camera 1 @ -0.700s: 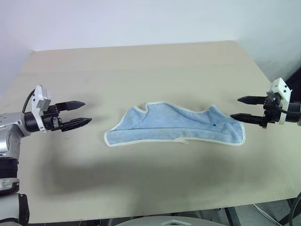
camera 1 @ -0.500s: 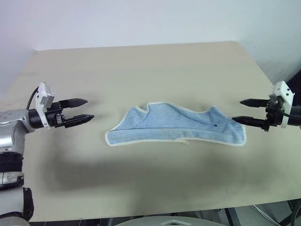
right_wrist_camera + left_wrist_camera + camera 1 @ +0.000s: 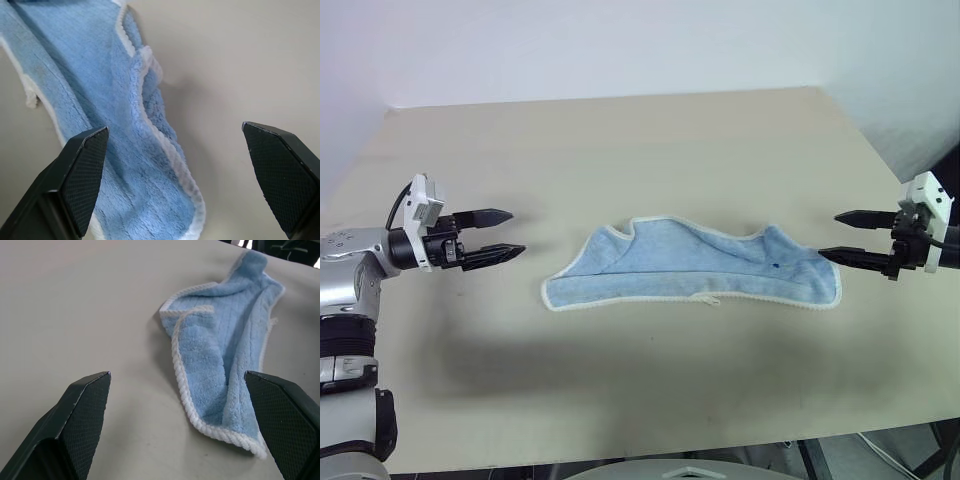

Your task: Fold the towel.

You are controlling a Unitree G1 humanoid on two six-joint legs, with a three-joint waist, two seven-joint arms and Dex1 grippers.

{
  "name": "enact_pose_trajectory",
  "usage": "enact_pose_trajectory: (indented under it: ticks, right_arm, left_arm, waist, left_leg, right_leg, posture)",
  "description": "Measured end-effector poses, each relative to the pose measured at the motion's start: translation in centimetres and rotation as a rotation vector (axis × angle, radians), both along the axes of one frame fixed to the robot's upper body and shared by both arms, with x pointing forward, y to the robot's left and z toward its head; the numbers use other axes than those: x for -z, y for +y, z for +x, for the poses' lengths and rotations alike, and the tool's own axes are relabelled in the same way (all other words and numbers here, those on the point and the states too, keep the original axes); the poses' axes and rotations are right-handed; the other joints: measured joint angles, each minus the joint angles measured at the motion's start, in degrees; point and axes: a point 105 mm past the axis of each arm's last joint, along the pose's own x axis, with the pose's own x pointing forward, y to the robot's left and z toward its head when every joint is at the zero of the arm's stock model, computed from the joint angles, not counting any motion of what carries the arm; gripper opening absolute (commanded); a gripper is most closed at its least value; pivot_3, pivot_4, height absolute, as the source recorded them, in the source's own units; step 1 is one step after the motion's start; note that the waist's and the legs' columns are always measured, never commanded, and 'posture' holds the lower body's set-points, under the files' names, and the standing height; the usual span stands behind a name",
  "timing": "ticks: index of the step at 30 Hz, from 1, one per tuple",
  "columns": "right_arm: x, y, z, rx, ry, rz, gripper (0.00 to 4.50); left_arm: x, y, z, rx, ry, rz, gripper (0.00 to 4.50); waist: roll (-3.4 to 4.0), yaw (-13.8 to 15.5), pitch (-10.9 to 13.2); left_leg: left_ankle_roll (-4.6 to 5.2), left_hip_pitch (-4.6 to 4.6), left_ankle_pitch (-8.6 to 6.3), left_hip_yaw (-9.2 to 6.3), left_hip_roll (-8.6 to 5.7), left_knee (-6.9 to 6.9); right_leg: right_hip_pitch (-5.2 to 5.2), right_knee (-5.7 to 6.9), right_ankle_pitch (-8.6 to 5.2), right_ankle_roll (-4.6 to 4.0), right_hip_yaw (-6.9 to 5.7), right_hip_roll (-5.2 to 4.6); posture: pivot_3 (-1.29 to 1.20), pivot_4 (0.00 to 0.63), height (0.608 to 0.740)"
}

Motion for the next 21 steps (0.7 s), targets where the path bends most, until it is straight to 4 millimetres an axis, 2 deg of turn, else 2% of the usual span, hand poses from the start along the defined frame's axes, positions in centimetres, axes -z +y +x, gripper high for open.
enact_pose_trajectory:
  ticks: [6, 9, 14, 21]
  right_arm:
    - [-0.7, -0.1, 1.0, 0.01, 0.008, 0.015, 4.5]
    - [-0.9, 0.0, 1.7, 0.015, 0.019, 0.034, 4.5]
    - [-0.6, 0.9, 3.4, 0.018, 0.057, 0.072, 4.5]
    - [1.5, 2.6, 4.2, -0.029, 0.153, 0.071, 4.5]
  left_arm:
    - [0.3, -0.2, -0.1, 0.011, 0.017, 0.0, 4.49]
    - [0.6, -0.9, 0.1, 0.033, 0.025, -0.007, 4.49]
    - [1.5, -3.5, 1.3, 0.099, 0.043, -0.024, 4.49]
    - [2.1, -6.9, 3.0, 0.162, 0.039, -0.047, 4.49]
  waist:
    - [0.0, -0.1, 0.0]
    - [0.0, -0.1, 0.0]
    - [-0.02, 0.1, 0.0]
    - [-0.02, 0.2, 0.0]
  left_leg:
    - [0.0, 0.0, 0.0, 0.0, 0.0, 0.0]
    - [0.0, 0.0, 0.0, 0.0, -0.01, 0.02]
    - [0.0, -0.02, 0.0, 0.01, -0.02, 0.06]
    - [0.04, -0.05, 0.02, 0.12, -0.05, 0.17]
  right_leg:
    - [-0.02, 0.0, 0.0, 0.0, 0.0, -0.01]
    - [-0.01, 0.0, 0.0, 0.0, 0.0, -0.01]
    - [0.0, 0.02, 0.01, 0.0, -0.05, 0.0]
    - [-0.03, 0.21, 0.1, 0.16, -0.2, 0.08]
  posture:
    - [0.0, 0.15, 0.74]
    - [0.0, 0.15, 0.74]
    - [0.0, 0.15, 0.74]
    - [0.0, 0.15, 0.74]
